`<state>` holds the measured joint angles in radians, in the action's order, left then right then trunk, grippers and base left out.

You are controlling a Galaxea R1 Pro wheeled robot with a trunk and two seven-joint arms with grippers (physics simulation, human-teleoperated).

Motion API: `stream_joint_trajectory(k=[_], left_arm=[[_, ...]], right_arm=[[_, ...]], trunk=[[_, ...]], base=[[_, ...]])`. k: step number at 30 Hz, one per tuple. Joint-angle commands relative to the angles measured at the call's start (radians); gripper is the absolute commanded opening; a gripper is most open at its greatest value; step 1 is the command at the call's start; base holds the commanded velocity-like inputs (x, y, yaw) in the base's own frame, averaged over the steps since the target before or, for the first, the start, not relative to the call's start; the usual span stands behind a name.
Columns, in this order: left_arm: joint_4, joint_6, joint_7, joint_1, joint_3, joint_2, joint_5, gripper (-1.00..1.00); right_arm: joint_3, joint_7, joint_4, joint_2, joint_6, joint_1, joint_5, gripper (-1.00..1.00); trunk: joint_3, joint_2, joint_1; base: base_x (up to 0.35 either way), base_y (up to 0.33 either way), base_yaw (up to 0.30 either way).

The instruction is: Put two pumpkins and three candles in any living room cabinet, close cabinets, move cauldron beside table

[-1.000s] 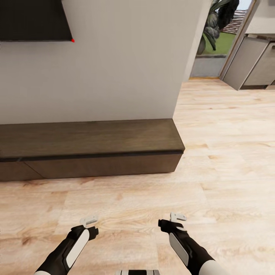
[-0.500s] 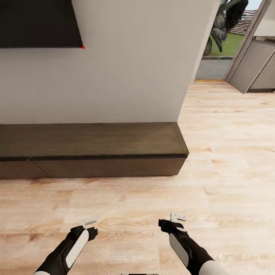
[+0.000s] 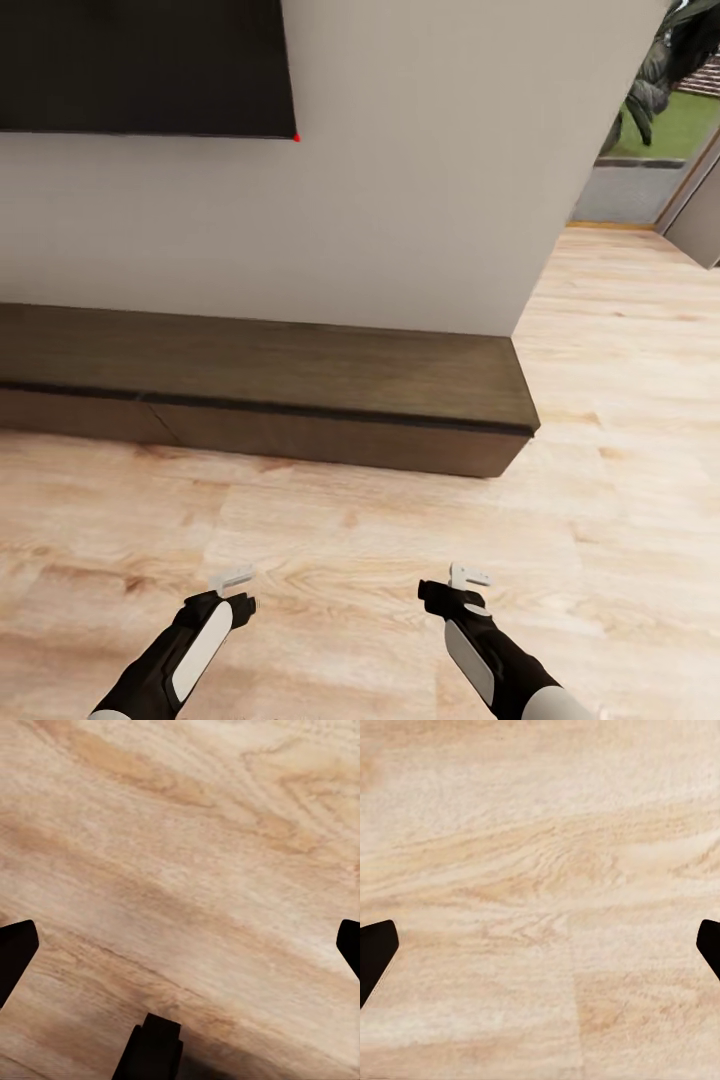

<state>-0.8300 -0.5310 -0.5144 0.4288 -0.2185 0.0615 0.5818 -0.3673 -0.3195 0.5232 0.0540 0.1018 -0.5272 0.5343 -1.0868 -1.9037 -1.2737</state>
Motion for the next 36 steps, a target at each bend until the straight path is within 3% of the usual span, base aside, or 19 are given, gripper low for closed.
stream_joint_trajectory(k=[1, 36], left_arm=[[-0.001, -0.001, -0.010, 0.001, -0.005, 0.001, 0.011, 1.00], [-0.001, 0.000, -0.011, 0.001, -0.006, 0.001, 0.010, 1.00]], right_arm=[[-0.007, -0.009, 0.002, -0.001, 0.004, 0.000, 0.006, 1.00], [-0.007, -0.009, -0.006, 0.001, 0.004, 0.000, 0.006, 1.00]], trunk=[[0.003, 0.007, 0.004], [0.109, 0.252, 0.138]], base=[[0.000, 0.000, 0.285], [0.000, 0.000, 0.284]])
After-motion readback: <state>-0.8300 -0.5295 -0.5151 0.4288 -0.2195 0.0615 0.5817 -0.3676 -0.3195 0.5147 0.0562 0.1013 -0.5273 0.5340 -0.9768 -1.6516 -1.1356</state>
